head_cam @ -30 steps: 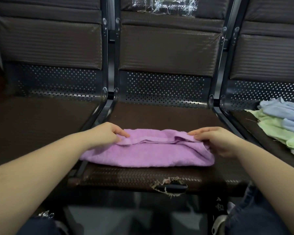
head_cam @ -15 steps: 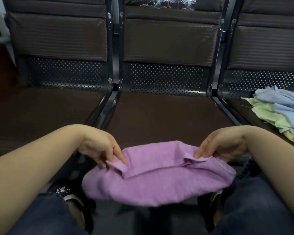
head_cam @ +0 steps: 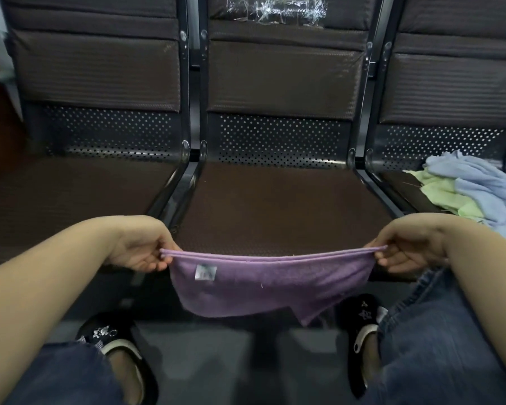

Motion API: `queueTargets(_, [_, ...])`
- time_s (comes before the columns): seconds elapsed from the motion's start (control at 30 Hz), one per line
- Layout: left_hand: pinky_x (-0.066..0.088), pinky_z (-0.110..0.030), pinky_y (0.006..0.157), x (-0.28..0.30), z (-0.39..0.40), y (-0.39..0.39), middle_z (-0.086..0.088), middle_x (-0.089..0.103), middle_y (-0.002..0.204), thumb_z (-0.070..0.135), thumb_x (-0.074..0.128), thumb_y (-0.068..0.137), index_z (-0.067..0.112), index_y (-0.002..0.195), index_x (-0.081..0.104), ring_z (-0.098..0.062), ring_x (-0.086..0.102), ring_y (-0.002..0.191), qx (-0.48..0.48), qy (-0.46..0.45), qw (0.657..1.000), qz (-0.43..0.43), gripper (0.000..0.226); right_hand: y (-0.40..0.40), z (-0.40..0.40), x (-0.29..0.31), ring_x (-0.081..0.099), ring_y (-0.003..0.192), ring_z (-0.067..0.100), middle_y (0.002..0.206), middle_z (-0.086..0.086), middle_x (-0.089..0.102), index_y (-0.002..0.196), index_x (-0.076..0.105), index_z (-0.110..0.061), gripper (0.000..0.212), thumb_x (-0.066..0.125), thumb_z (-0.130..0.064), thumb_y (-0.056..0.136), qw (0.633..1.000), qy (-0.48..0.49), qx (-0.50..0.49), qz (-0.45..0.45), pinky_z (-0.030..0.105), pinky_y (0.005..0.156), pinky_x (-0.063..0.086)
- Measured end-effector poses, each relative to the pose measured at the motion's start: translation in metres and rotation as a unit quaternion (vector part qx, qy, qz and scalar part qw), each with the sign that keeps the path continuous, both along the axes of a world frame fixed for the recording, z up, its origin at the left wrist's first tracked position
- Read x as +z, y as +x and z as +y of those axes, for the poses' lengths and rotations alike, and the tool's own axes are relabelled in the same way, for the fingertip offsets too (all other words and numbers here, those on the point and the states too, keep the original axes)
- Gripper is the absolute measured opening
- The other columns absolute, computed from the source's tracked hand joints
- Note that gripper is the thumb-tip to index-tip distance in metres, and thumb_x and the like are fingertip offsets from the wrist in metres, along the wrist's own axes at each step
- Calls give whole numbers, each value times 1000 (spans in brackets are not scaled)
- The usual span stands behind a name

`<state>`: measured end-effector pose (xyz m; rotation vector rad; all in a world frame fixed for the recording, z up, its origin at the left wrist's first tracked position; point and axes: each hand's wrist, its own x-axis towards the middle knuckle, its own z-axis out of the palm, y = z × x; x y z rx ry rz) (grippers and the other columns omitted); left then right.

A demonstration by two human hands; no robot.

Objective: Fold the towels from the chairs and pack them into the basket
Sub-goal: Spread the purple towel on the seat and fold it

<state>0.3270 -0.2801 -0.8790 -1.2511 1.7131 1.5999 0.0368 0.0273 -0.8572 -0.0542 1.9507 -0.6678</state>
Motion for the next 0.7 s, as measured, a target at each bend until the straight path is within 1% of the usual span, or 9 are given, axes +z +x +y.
queueTargets(0.07, [45,-17,35,0,-6,-3,-5,54,53,-1,52,70,-1,94,66,-10,53,38,66,21,997,33,28,-2,-3,0,65,46,19,53,8,63,86,64,-4,22,43,-3,92,999,-31,-40,5,29,44,56])
queueTargets(0.2, [56,-26,45,2,-10,-12,-9,61,57,0,39,87,-3,97,66,-17,65,49,195,53,972,119,30,-6,-10,1,70,54,28,58,13,66,87,61,-2,23,39,-2,92,988,-105,-115,9,38,45,57])
queueTargets(0.27, [60,-35,55,5,-10,-18,-11,62,59,1,36,89,-3,99,65,-24,70,59,233,60,958,153,31,-8,-15,2,69,54,30,58,12,66,87,61,-2,24,38,-2,92,979,-132,-152,8,43,46,56])
queueTargets(0.4, [55,-46,79,12,-10,-32,-11,67,69,2,35,87,2,96,67,-27,72,73,276,37,942,189,33,-12,-26,4,69,53,27,56,8,66,90,61,-6,25,36,-2,94,966,-161,-200,25,50,49,55])
queueTargets(0.47, [48,-49,88,15,-12,-39,-10,68,74,3,36,87,5,96,68,-27,69,84,291,27,934,204,33,-12,-34,6,69,51,25,53,6,64,94,61,-9,25,37,-3,94,957,-183,-224,36,53,63,55])
queueTargets(0.53, [43,-53,94,18,-14,-46,-11,67,81,4,34,88,7,97,67,-27,65,91,310,24,924,224,34,-14,-45,6,70,54,24,55,4,64,96,62,-11,24,38,-5,94,945,-212,-246,44,60,91,43])
queueTargets(0.57, [40,-54,96,20,-16,-50,-10,66,84,4,33,89,8,96,66,-26,64,91,320,24,917,236,34,-15,-50,6,70,61,25,60,4,63,98,61,-11,24,38,-5,95,939,-228,-255,48,62,101,35])
queueTargets(0.63, [36,-55,98,21,-22,-58,-8,65,85,6,31,89,11,93,65,-25,62,92,339,24,903,262,34,-18,-61,5,64,79,23,72,3,60,111,60,-12,29,36,-5,96,928,-257,-264,57,61,109,25])
queueTargets(0.7, [35,-54,99,19,-30,-68,-5,67,74,7,31,89,13,93,65,-24,62,91,353,22,890,287,34,-22,-72,2,60,90,24,78,3,59,125,55,-14,38,33,-4,96,919,-286,-261,68,60,111,22])
